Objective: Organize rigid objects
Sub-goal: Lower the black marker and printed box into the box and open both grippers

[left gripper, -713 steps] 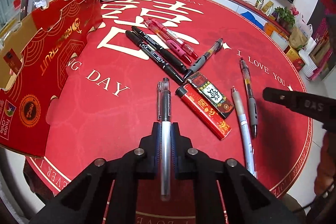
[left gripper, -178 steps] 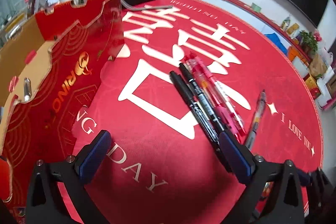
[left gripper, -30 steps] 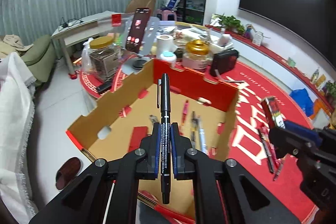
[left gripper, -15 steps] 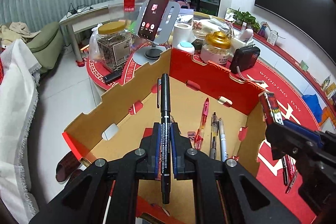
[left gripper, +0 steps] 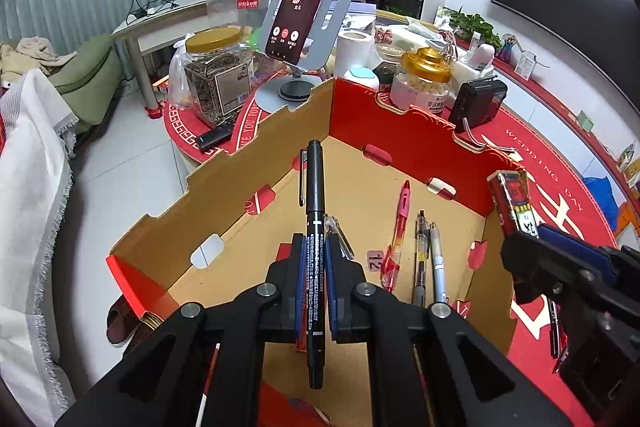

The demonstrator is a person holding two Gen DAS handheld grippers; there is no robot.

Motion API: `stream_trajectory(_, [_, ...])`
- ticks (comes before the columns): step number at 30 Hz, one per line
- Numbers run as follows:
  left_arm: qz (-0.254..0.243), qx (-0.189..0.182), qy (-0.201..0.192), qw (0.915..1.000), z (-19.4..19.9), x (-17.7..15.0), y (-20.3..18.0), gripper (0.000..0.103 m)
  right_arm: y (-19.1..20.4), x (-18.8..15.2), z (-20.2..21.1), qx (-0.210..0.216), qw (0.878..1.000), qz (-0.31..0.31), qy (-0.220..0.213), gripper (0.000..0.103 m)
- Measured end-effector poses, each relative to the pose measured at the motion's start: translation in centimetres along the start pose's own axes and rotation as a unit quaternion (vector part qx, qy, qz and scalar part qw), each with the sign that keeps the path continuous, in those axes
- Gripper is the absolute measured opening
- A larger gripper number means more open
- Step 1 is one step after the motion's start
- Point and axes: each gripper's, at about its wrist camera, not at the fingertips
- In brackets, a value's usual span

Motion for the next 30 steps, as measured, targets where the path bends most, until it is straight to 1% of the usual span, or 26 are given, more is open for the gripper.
stream_trajectory(9, [-0.008,-0.001,0.010,0.9999,-1.0,-0.1,0.1,0.009,0.3,-0.1,-1.4,-0.007,1.000,0.005,0.013,0.025])
stream_trajectory(18, [-0.012,0.006,0.028,0.9995,-2.6,0.0,0.3,0.009,0.1,0.0,-3.6,-0.018,0.999,0.009,0.033,0.025])
stream_trajectory(21, [-0.014,0.006,0.040,0.9991,-3.3,-0.2,0.3,0.009,0.0,-0.1,-4.2,-0.020,0.999,0.010,0.040,0.025])
stream_trajectory(23, [-0.021,0.009,0.055,0.9982,-3.9,-0.2,0.1,0.009,-0.1,-0.2,-4.9,-0.023,0.998,0.013,0.049,0.025])
stream_trajectory(24, [-0.026,0.012,0.061,0.9977,-4.1,-0.3,0.0,0.011,-0.1,-0.3,-5.1,-0.022,0.998,0.016,0.054,0.025])
stream_trajectory(26, [-0.036,0.025,0.067,0.9968,-4.4,-0.4,-0.1,0.035,-0.1,-0.6,-5.4,-0.015,0.998,0.026,0.062,0.027])
stream_trajectory(27, [-0.039,0.030,0.065,0.9966,-4.4,-0.5,-0.1,0.062,-0.2,-0.6,-5.3,-0.020,0.998,0.030,0.060,0.030])
stream_trajectory(28, [-0.038,0.041,0.062,0.9965,-4.3,-0.4,0.0,0.077,-0.3,-0.7,-4.9,-0.041,0.997,0.036,0.048,0.037])
stream_trajectory(29, [-0.031,0.049,0.054,0.9968,-4.0,-0.3,0.4,0.079,-0.6,-0.7,-4.6,-0.052,0.997,0.037,0.038,0.053])
stream_trajectory(30, [-0.026,0.048,0.053,0.9971,-3.8,-0.2,0.7,0.081,-0.9,-0.6,-4.1,-0.061,0.997,0.033,0.026,0.063])
Point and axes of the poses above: each gripper's, at about its wrist camera, not at the fingertips, and z roughly against the way its jaws point, y to its left, x to its top, and after that the axes turned 7 degrees about -y, right-handed
